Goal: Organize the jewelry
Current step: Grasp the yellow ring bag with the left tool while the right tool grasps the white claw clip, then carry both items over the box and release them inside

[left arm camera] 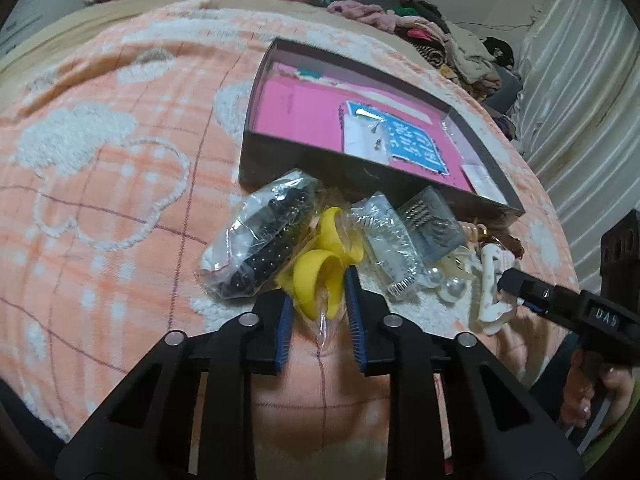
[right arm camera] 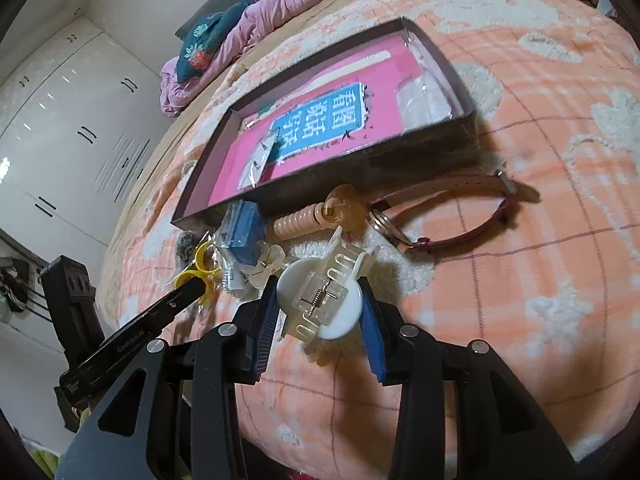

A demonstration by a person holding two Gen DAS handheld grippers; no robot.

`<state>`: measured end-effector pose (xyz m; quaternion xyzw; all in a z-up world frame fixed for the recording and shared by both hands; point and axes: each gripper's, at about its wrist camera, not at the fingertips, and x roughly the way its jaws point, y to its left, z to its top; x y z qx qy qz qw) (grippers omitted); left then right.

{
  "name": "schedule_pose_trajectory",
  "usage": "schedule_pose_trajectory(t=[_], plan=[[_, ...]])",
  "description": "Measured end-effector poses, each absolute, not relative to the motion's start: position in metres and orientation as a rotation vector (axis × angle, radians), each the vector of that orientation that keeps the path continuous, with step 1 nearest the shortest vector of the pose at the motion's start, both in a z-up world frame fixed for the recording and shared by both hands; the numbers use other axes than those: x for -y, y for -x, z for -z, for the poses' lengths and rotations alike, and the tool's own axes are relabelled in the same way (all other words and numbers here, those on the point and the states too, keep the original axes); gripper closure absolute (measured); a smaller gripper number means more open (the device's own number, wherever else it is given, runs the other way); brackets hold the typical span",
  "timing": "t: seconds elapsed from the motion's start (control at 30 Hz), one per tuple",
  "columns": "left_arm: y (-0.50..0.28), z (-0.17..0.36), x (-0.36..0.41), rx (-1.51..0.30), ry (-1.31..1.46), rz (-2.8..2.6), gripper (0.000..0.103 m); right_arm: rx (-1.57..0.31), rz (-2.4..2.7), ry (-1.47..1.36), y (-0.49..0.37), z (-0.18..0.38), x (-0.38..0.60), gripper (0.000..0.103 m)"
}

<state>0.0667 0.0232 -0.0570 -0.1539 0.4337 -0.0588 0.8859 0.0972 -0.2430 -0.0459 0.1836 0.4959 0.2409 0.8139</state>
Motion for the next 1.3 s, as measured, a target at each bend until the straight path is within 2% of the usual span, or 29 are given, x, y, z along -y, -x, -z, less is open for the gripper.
schedule_pose_trajectory(t=[0.17,0.67,1.3], plan=[[-0.051,0.042,-0.024,-0.865,0.296,0.136,0.097,-0.965,-0.515,-0.363,-0.088,0.021,0.251,0.066],[-0.027,-0.016,-0.056,-0.716,0.296,0.050,0.098,-0.714,-0.396,-0.209,-0.084,-0.024,0.284,0.066],[-0.068,-0.050,-0.055,-0.643,0.291,0.035,0.098,-0.623,-0.429,-0.156,-0.104,-0.056,0.283,0.066]])
